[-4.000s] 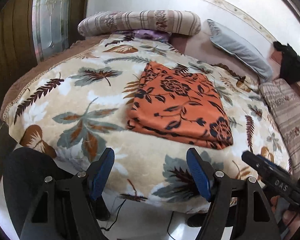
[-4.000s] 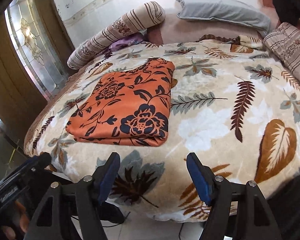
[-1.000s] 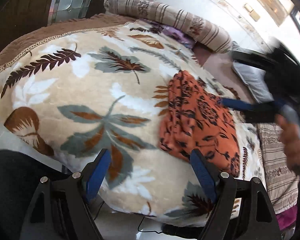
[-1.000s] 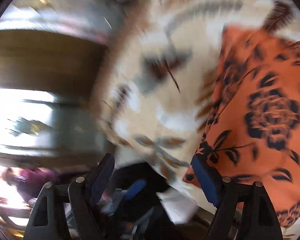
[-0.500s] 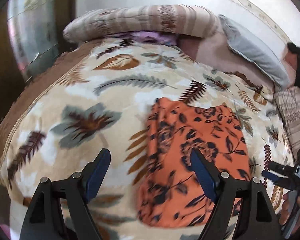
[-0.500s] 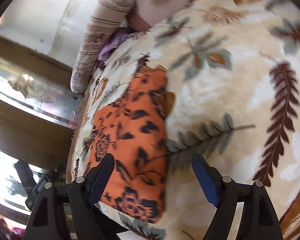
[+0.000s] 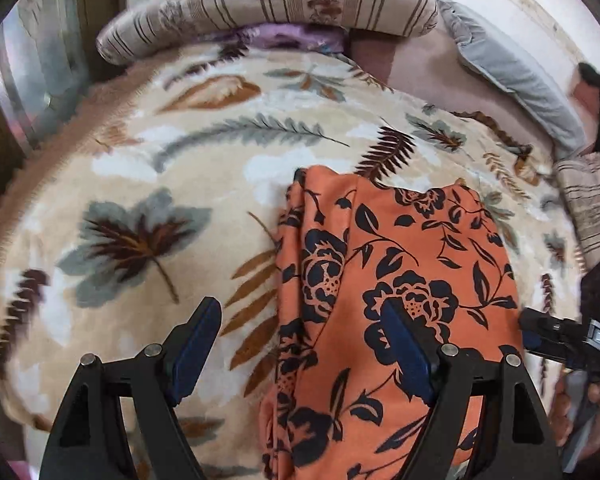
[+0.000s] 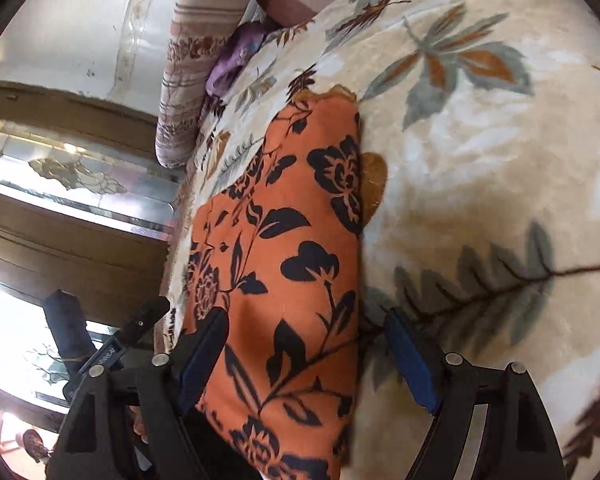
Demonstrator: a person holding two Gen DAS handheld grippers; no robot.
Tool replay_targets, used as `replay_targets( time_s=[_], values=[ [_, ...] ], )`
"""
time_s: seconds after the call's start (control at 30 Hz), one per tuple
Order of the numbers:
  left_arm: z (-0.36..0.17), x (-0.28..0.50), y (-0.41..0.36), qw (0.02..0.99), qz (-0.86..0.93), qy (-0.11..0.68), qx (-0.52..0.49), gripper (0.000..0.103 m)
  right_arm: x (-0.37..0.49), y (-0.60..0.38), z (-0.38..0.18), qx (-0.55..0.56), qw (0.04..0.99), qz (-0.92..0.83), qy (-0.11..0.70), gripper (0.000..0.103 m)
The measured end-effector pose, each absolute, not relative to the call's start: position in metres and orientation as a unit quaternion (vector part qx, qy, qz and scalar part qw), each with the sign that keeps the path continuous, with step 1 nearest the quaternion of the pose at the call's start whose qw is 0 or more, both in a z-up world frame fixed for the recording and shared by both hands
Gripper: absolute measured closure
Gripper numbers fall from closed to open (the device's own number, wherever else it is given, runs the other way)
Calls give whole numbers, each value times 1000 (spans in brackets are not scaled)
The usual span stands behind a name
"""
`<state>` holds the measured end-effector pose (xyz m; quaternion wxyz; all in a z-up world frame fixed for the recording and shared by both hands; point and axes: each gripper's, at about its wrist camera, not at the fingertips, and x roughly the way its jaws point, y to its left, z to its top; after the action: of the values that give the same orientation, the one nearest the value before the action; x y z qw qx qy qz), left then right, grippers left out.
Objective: Fold small clothes
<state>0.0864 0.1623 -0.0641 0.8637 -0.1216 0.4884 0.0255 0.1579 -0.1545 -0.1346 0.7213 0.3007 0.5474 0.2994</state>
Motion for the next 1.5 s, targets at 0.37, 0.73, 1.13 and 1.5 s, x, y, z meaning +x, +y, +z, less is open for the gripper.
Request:
replay_targets(
  time_s=[0.37,0.73,1.13,1.5],
  values=[
    [-120,96,175,800,-95,534,-257,53,183,-100,-136,219,728,314,568,54],
    [-63,129,101,834,-149,474,-240,68,195,-164,-53,178,787,321,496,62],
    [-111,184,22,816,-122,530,-196,40,233,-286,-121,223,791,176,543,39],
    [-92,136,21,844,-96,514,-120,32,163,-234,-62,192,835,197,476,28]
  ],
)
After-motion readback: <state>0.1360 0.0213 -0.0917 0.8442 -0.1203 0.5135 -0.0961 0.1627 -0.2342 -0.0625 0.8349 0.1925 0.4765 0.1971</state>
